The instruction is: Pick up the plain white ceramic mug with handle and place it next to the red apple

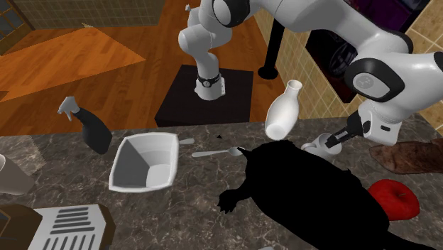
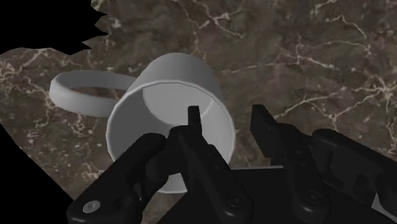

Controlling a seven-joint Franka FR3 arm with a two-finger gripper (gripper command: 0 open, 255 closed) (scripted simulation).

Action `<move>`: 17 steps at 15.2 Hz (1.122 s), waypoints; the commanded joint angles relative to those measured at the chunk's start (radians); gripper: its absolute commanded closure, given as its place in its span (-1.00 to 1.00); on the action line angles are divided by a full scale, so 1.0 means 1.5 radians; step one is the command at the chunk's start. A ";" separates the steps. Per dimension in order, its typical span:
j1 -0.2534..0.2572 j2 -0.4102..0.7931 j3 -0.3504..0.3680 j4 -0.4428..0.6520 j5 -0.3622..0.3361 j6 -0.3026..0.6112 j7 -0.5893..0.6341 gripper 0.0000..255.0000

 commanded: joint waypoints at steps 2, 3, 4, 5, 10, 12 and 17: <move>0.000 0.000 0.000 0.000 0.000 0.000 0.000 -1.00; 0.000 0.000 0.000 0.000 0.000 0.000 0.000 -1.00; 0.000 0.000 0.000 0.000 0.000 0.000 0.000 -1.00; 0.000 0.000 0.000 0.000 0.000 0.000 0.000 -1.00; 0.009 0.005 0.001 0.094 0.001 -0.088 -0.004 -1.00; 0.009 0.005 0.001 0.094 0.001 -0.088 -0.004 -1.00; 0.009 0.005 0.001 0.094 0.001 -0.088 -0.004 -1.00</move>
